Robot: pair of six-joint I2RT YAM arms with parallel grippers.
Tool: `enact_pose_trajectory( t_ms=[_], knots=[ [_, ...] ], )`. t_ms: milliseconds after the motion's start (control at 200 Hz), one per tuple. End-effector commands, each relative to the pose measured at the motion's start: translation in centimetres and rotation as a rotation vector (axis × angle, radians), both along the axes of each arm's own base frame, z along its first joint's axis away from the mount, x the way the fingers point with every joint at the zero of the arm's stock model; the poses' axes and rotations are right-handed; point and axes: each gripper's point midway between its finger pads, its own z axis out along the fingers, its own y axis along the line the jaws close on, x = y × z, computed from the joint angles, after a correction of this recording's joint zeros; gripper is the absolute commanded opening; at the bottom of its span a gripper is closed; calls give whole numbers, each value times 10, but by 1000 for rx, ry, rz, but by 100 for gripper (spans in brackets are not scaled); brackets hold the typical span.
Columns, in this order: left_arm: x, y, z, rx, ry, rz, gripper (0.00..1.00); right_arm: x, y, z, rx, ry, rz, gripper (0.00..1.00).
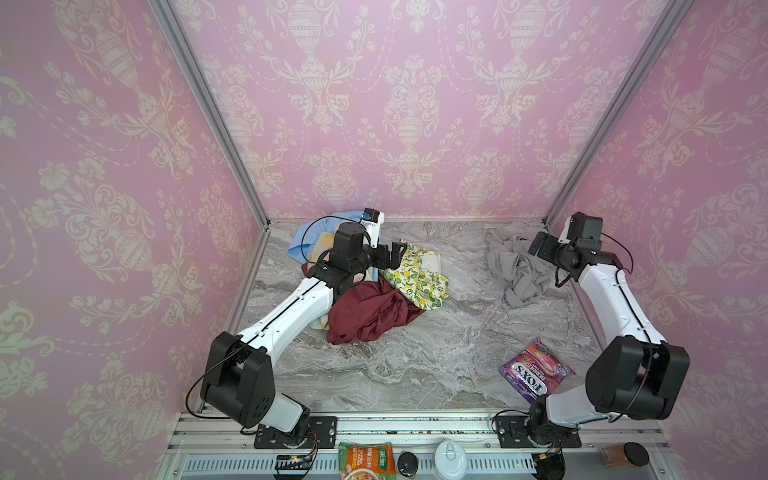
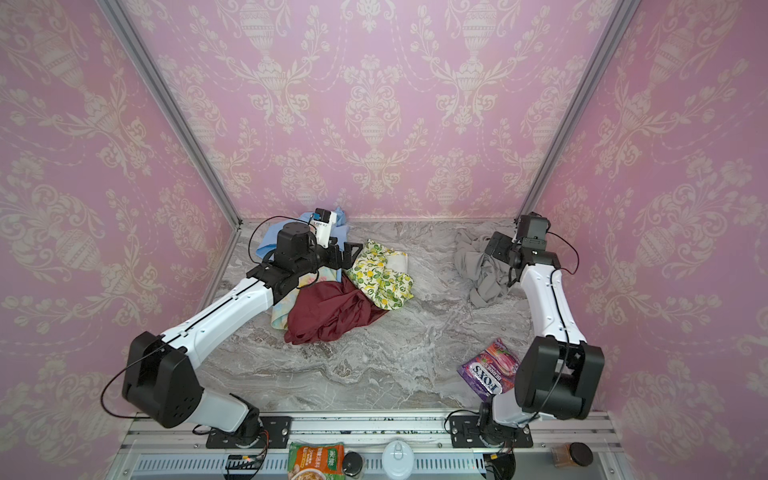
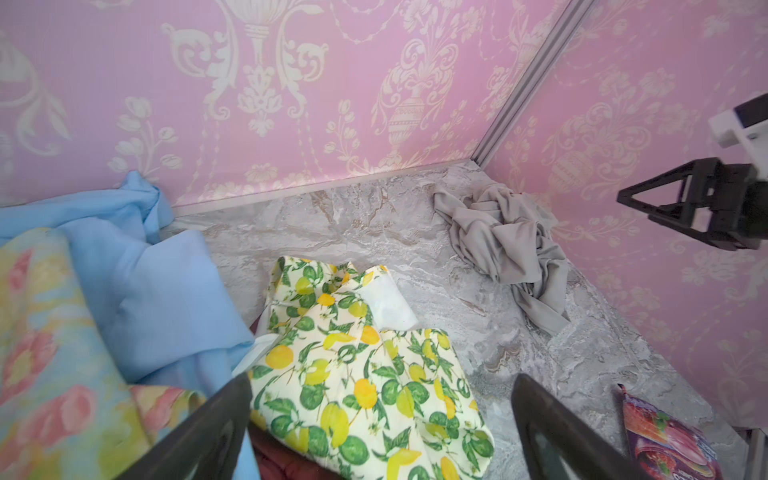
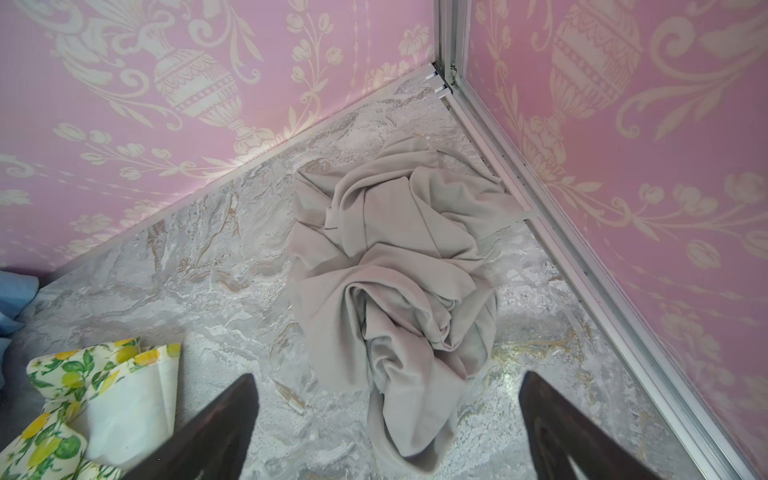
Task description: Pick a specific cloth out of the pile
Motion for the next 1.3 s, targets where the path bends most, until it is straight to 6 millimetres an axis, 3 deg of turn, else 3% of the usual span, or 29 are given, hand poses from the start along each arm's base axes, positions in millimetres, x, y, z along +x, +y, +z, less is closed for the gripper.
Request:
enact_pose_trajectory(
  t_ms=[0,115,205,355,500,650,670,736,941,1131,1296],
  knots=[
    [-6,57,-5,108,5,150,99,-17,26,1,-29,-55,67,99],
    [-15,117,-5,167,8,308,99,-33,61,15,-80,-170,165,100],
    [-25,159,-2,185,-1,440,99,-48,77,23,-101,-246,204,100],
    [-35,197,0,203,-17,579,99,-65,98,29,-128,-340,269,100],
    [-40,212,-12,211,-66,647,99,-75,110,27,-165,-366,319,100],
    [-37,220,-33,226,-91,676,99,-81,109,18,-203,-407,320,100],
    [-39,221,-49,244,-66,673,99,-81,109,16,-205,-411,320,100],
    [-39,223,-67,267,-55,668,99,-82,109,10,-216,-422,324,100],
    [-31,235,-110,281,-108,680,99,-72,106,-32,-251,-394,319,100],
    [-18,241,-156,293,-15,642,99,-57,101,-71,-295,-367,304,100],
    [-13,248,-176,270,-28,633,99,-42,100,-100,-332,-350,317,100]
  ],
)
